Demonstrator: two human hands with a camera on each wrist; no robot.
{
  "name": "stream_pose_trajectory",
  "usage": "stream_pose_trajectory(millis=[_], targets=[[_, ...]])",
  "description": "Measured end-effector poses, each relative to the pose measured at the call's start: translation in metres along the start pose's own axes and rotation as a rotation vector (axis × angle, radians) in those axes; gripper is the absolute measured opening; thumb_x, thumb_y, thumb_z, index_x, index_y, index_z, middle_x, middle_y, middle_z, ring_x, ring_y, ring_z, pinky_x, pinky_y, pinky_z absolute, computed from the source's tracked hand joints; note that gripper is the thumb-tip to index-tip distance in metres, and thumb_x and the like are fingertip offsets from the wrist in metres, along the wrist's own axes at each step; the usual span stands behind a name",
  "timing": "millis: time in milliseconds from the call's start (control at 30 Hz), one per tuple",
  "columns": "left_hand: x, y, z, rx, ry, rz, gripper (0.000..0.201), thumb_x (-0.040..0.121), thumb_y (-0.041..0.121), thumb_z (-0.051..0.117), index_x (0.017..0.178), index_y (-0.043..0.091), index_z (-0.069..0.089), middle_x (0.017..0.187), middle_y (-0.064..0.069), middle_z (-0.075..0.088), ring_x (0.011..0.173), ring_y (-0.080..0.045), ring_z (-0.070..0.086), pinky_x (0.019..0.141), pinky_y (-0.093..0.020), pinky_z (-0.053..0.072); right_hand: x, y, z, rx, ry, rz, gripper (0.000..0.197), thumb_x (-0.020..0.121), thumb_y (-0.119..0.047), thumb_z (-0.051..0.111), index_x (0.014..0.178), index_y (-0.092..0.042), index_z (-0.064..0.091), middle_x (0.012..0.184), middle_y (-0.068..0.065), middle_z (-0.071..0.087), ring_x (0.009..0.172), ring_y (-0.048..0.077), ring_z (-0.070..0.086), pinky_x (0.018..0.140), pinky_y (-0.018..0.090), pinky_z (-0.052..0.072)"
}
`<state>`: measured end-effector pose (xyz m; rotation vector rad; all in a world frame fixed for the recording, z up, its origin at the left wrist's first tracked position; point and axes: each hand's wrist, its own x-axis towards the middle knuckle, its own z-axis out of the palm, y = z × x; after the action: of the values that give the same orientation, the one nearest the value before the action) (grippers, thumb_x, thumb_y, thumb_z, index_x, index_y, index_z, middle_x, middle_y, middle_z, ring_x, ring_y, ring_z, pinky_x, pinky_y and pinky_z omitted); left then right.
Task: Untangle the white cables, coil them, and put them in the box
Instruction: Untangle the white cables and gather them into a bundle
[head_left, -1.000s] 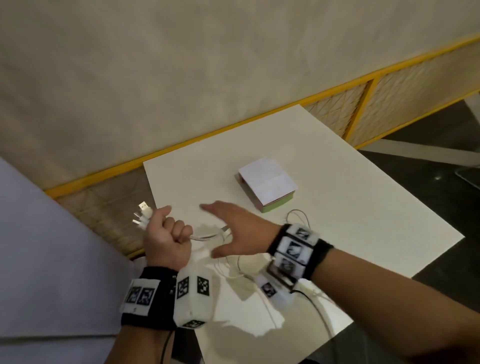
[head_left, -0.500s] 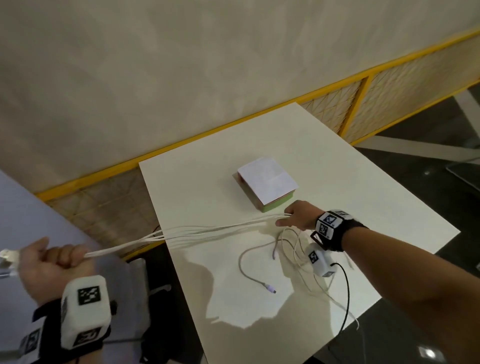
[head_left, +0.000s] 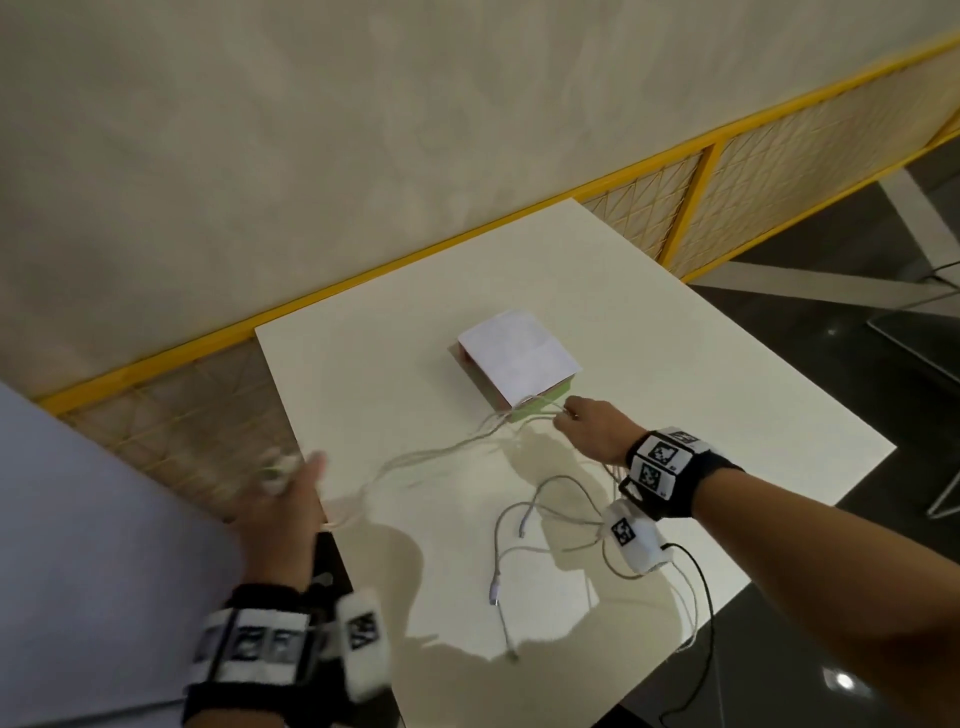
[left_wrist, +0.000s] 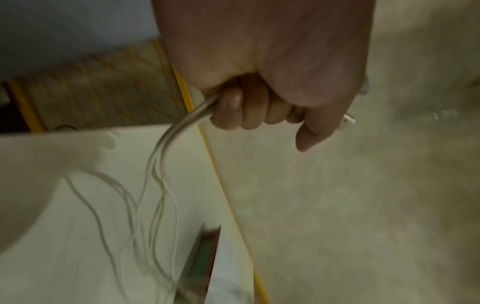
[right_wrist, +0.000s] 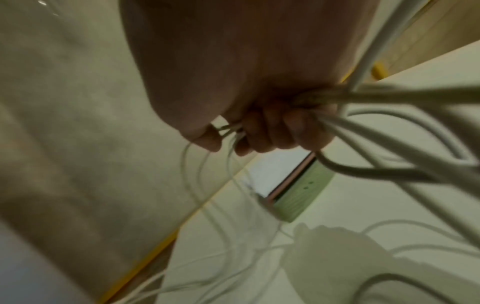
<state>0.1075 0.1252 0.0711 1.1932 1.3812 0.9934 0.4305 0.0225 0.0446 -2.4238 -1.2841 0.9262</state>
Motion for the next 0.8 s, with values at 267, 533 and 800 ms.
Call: stream_pose_trajectory(millis=[267,533,800], targets=[[-0.049,-0.001,0.118,0.155,-0.436,-0.144,0.031,0.082,0.038,0.070,0.074,0.009,0.063,0.037,0.010,0.044,0.039,-0.012,0.042,0.042,-0.019,0.035,-0.034,-0.056,0.031,-0.035,0.013,-0.352,0.035,0.100,-0.033,0.031,0.111,-0.003,0.043,0.090,0.026,0.063,0.079,0.042,0.059,0.063,0.038,0.037],[-0.040,0.015,0.138,-0.412,-0.210,-0.434,0.025,0.091,0.016,0.056,0.067,0.010,0.051,0.035,0.006,0.027,0.029,-0.007,0.022,0.036,-0.017,0.021,-0.046,-0.051,0.031,0.044,-0.028,-0.465,0.022,0.095,-0.032,0.046,0.098,-0.011,0.051,0.077,0.018,0.063,0.070,0.034,0.057,0.064,0.037,0.042],[-0.010,0.030,0.117,-0.630,-0.088,-0.335,0.033,0.098,0.025,0.047,0.067,0.014,0.046,0.033,0.009,0.025,0.031,-0.007,0.021,0.037,-0.017,0.023,-0.016,0.007,0.012,0.012,-0.111,-0.323,0.023,0.087,-0.026,0.058,0.080,-0.004,0.056,0.076,0.014,0.060,0.068,0.022,0.049,0.069,0.036,0.043]])
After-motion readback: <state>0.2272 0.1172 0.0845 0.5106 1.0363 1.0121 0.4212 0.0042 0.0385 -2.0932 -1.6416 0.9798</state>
